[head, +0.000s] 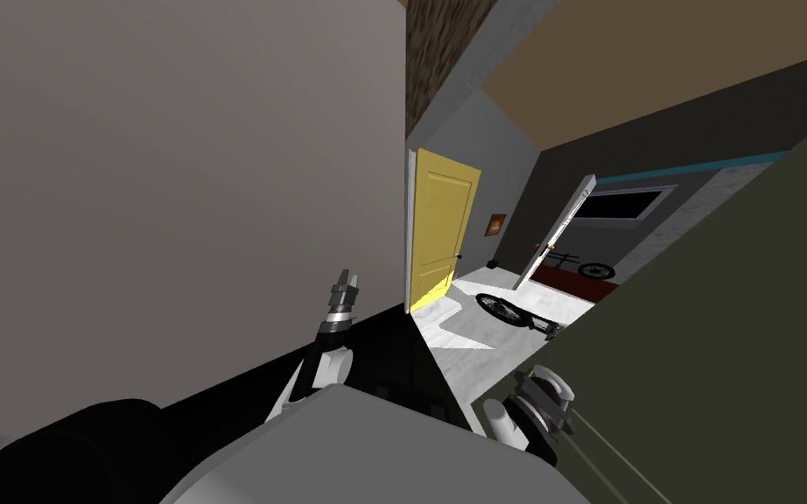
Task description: Push the door open
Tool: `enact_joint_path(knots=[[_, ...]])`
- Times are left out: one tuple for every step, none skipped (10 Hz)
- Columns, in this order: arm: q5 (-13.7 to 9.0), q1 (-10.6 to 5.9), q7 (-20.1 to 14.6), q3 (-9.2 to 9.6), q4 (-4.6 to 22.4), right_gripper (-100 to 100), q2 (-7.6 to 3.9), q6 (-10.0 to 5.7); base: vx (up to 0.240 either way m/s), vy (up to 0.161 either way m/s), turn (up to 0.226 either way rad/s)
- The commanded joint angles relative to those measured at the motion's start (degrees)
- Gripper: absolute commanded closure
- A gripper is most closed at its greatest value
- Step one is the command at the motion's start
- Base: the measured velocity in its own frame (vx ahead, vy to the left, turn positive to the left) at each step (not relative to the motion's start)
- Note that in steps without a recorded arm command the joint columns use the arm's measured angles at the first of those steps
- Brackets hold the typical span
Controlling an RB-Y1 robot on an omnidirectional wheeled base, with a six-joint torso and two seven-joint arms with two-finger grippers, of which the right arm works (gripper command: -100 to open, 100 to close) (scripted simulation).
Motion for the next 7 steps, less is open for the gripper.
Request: enact_joint_path(knots=[[-0.73, -0.13, -0.13, -1.06, 0.05, 100, -1.02, -0.44, 0.18, -0.091, -0.054], [-1.39, -0.03, 0.03, -1.83, 0.07, 100, -1.33, -0.54, 0.187, -0.12, -0.049], [-1.73, 0.02, 0.11, -2.24, 0.08, 100, -1.46, -0.59, 0.153, -0.14, -0.053], [-2.43, 0.11, 0.28, -3.06, 0.09, 100, -1.71, -0.69, 0.164, -0.144, -0.045], [-3.14, 0.21, 0.45, -3.9, 0.11, 100, -1.9, -0.79, 0.198, -0.157, -0.059], [-3.14, 0.21, 0.45, -3.9, 0.11, 100, -1.9, -0.79, 0.128, -0.108, -0.037], [-4.22, 0.37, 0.72, -5.17, 0.14, 100, -2.09, -0.95, 0.127, -0.113, -0.052]])
